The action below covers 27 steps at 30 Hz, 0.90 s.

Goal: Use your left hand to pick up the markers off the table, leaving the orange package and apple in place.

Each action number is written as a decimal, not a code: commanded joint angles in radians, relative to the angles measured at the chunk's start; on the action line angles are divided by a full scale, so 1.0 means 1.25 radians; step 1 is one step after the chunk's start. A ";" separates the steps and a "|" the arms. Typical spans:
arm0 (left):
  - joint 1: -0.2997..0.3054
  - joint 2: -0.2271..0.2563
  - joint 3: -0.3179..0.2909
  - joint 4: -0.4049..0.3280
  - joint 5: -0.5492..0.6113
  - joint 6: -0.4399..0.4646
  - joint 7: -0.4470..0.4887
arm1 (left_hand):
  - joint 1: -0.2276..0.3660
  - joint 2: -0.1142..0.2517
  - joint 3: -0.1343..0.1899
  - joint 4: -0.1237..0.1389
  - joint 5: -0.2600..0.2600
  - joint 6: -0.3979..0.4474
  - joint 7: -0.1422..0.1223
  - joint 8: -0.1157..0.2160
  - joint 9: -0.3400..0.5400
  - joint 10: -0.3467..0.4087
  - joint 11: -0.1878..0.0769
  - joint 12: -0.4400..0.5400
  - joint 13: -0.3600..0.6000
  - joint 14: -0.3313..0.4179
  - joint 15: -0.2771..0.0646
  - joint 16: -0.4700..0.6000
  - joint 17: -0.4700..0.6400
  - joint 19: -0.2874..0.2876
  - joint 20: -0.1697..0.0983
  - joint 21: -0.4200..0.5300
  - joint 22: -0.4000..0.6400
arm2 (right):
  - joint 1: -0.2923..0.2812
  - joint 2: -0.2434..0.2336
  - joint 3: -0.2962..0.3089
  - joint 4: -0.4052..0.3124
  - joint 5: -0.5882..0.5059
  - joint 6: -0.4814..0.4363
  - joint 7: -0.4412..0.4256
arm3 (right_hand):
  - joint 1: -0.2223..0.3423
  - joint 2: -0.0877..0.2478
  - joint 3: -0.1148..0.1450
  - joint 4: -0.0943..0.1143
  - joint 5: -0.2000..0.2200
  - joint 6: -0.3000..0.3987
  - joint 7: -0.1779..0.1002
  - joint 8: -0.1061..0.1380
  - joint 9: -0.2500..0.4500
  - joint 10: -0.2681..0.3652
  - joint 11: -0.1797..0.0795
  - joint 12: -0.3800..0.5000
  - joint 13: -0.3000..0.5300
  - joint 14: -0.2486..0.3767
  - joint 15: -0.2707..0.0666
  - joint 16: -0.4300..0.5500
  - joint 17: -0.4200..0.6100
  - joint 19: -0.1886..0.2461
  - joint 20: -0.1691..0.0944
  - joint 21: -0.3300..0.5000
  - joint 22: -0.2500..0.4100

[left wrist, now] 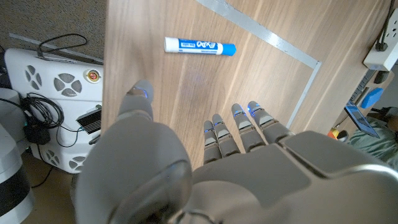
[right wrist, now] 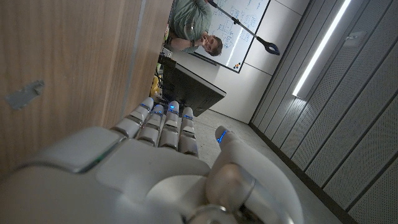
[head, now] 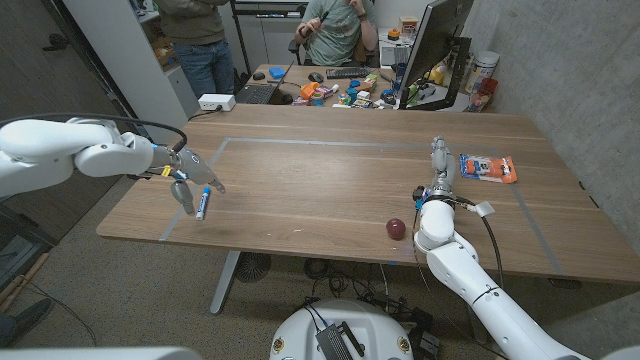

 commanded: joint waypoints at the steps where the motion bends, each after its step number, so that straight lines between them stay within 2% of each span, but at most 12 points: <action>1: 0.204 -0.104 -0.244 0.029 0.060 -0.057 -0.048 | 0.000 0.001 -0.006 0.001 0.001 -0.004 0.000 0.000 0.004 -0.004 0.000 0.003 0.004 -0.005 -0.015 0.002 0.003 0.001 0.001 0.002 0.003 | -0.001 0.004 -0.013 -0.021 -0.025 -0.033 -0.027 | -0.010 0.017 -0.004 -0.001 0.004 0.000 0.000 0.000 0.002 0.000 0.005 -0.005 0.002 0.000 0.003 0.003 0.001 0.001 -0.001 -0.004 0.004; 5: 0.217 -0.142 -0.274 0.050 0.084 -0.075 -0.043 | 0.002 0.003 -0.007 0.000 0.002 -0.003 -0.001 0.000 0.004 -0.002 -0.002 0.005 0.004 -0.004 -0.016 0.004 0.003 0.002 0.001 0.003 0.003 | -0.006 0.007 -0.016 -0.031 -0.034 -0.046 -0.040 | -0.011 0.017 -0.004 -0.001 0.004 -0.001 0.001 0.000 0.002 -0.001 0.005 -0.005 0.002 0.000 0.003 0.003 0.001 0.001 -0.001 -0.004 0.004; 8: 0.215 -0.153 -0.279 0.072 0.093 -0.086 -0.035 | 0.004 0.005 -0.009 0.000 0.002 -0.004 0.000 0.000 0.004 -0.002 -0.001 0.006 0.004 -0.003 -0.017 0.005 0.003 0.002 0.002 0.003 0.003 | -0.010 0.010 -0.019 -0.037 -0.040 -0.054 -0.051 | -0.011 0.017 -0.005 0.000 0.004 -0.001 0.001 0.000 0.002 -0.001 0.005 -0.005 0.002 0.000 0.003 0.003 0.001 0.001 0.000 -0.004 0.004; 16: 0.178 -0.125 -0.235 0.127 0.127 -0.106 0.028 | 0.011 0.008 -0.012 -0.001 0.004 -0.008 0.000 -0.001 0.004 -0.001 -0.006 0.008 0.005 0.005 -0.022 0.008 0.003 0.010 0.006 0.006 0.003 | -0.010 0.020 -0.029 -0.043 -0.055 -0.071 -0.070 | -0.013 0.017 -0.006 0.000 0.004 -0.002 0.001 0.000 0.003 -0.003 0.005 -0.005 0.002 -0.001 0.005 0.003 0.001 0.001 0.001 -0.003 0.004; 18: 0.160 -0.115 -0.213 0.142 0.129 -0.105 0.053 | 0.012 0.008 -0.013 -0.001 0.004 -0.009 0.001 -0.002 0.004 0.000 -0.005 0.009 0.005 0.006 -0.022 0.009 0.003 0.011 0.006 0.007 0.003 | -0.011 0.022 -0.031 -0.044 -0.057 -0.072 -0.073 | -0.014 0.017 -0.006 0.000 0.004 -0.002 0.001 0.000 0.003 -0.003 0.006 -0.005 0.002 -0.001 0.005 0.003 0.001 0.001 0.001 -0.003 0.004; 21: 0.113 -0.100 -0.151 0.181 0.137 -0.117 0.149 | 0.017 0.010 -0.016 -0.001 0.004 0.001 0.001 0.002 0.004 0.015 -0.011 0.016 0.005 0.018 -0.027 0.014 0.004 0.020 0.010 0.010 0.003 | -0.016 0.024 -0.033 -0.047 -0.061 -0.073 -0.079 | -0.014 0.017 -0.006 0.000 0.004 -0.002 0.001 0.000 0.003 -0.004 0.007 -0.005 0.002 -0.001 0.005 0.003 0.001 0.001 0.002 -0.003 0.004; 22: 0.115 -0.094 -0.149 0.182 0.133 -0.114 0.155 | 0.017 0.011 -0.017 0.000 0.004 0.002 0.000 0.003 0.004 0.017 -0.014 0.017 0.005 0.021 -0.029 0.015 0.004 0.021 0.010 0.010 0.003 | -0.016 0.024 -0.033 -0.048 -0.061 -0.073 -0.079 | -0.014 0.017 -0.007 0.000 0.004 -0.002 0.001 0.000 0.003 -0.004 0.006 -0.005 0.002 -0.001 0.005 0.003 0.001 0.001 0.002 -0.003 0.004; 23: 0.083 -0.088 -0.110 0.193 0.133 -0.115 0.179 | 0.017 0.012 -0.018 0.001 0.003 0.002 -0.001 0.003 0.004 0.021 -0.017 0.018 0.005 0.023 -0.030 0.015 0.004 0.022 0.011 0.011 0.003 | -0.020 0.025 -0.032 -0.052 -0.063 -0.076 -0.083 | -0.014 0.017 -0.007 0.000 0.004 -0.002 0.001 0.000 0.003 -0.004 0.006 -0.005 0.002 -0.001 0.005 0.003 0.001 0.001 0.002 -0.003 0.004; 27: 0.016 -0.053 -0.016 0.211 0.129 -0.109 0.219 | 0.018 0.014 -0.021 0.002 0.002 0.000 -0.001 0.002 0.004 0.019 -0.018 0.018 0.005 0.026 -0.032 0.016 0.004 0.026 0.013 0.012 0.003 | -0.027 0.026 -0.030 -0.061 -0.067 -0.088 -0.095 | -0.015 0.017 -0.007 -0.001 0.005 -0.002 0.000 0.001 0.003 -0.004 0.005 -0.005 0.002 -0.001 0.005 0.003 0.001 0.001 0.003 -0.003 0.004</action>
